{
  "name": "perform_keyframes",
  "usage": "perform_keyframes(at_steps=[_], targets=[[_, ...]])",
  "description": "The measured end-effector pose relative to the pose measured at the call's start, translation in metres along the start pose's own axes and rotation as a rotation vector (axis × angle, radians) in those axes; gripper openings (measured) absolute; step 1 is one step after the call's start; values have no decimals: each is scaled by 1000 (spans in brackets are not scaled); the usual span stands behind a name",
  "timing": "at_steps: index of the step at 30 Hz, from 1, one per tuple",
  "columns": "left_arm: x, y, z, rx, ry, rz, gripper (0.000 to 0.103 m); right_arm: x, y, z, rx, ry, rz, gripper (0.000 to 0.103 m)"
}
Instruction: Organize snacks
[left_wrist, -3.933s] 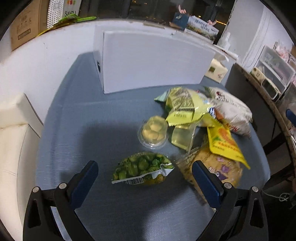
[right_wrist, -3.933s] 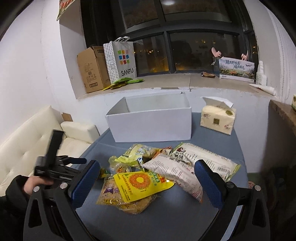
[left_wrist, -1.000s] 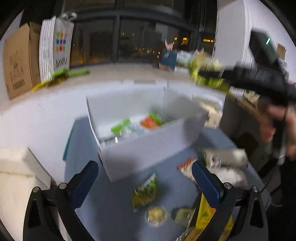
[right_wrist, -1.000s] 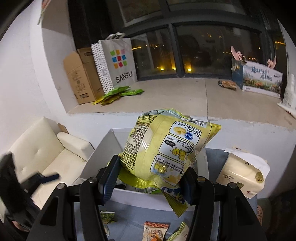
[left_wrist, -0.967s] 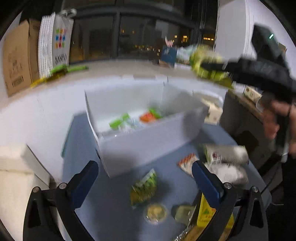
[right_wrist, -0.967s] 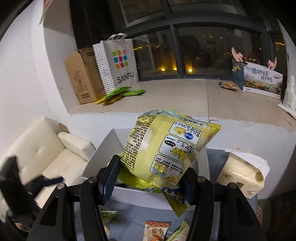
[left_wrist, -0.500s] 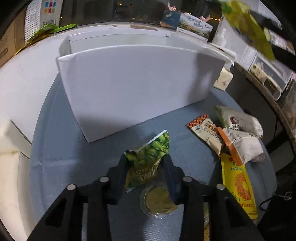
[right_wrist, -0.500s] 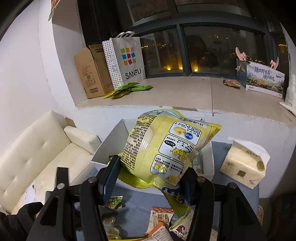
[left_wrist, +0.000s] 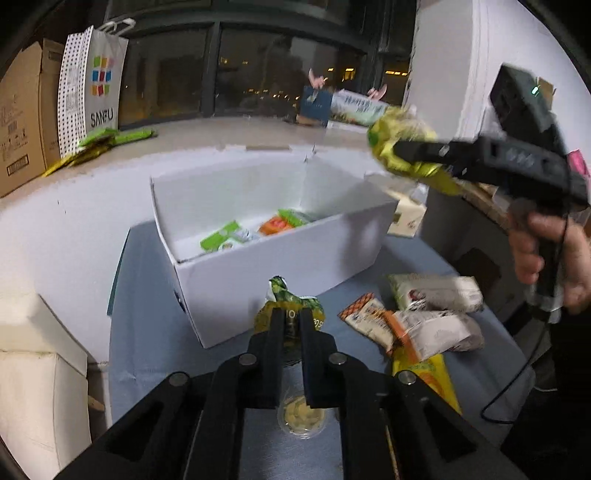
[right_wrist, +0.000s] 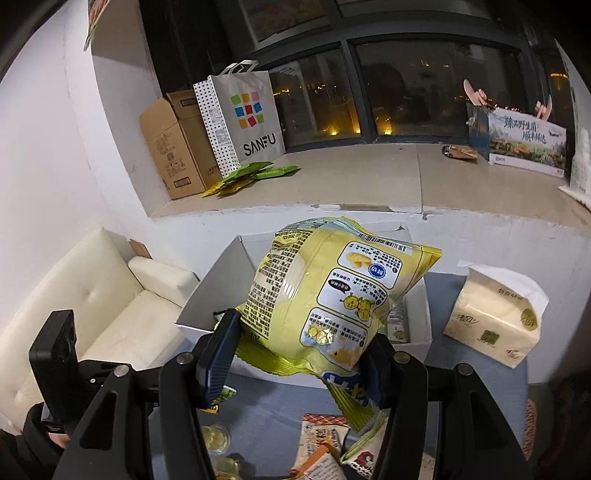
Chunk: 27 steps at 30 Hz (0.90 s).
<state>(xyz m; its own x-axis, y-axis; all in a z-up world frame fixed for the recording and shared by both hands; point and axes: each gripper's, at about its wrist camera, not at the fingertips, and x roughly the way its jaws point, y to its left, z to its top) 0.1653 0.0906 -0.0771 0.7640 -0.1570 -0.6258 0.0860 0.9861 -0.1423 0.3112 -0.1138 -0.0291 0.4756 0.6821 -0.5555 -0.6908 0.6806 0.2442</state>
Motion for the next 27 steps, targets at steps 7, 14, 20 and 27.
perform_keyframes(at_steps=[7, 14, 20, 27], targets=[[-34, -3, 62, 25, -149, 19, 9, 2, 2, 13, -14, -12, -12, 63], [-6, 27, 130, 22, -187, 116, 9, 33, -1, 49, -12, 29, -44, 63], [50, 42, 135, 16, -84, 163, 42, 73, -28, 63, 29, 101, -115, 84], [52, 33, 122, 30, -86, 200, 103, 69, -54, 58, 104, 88, -171, 103]])
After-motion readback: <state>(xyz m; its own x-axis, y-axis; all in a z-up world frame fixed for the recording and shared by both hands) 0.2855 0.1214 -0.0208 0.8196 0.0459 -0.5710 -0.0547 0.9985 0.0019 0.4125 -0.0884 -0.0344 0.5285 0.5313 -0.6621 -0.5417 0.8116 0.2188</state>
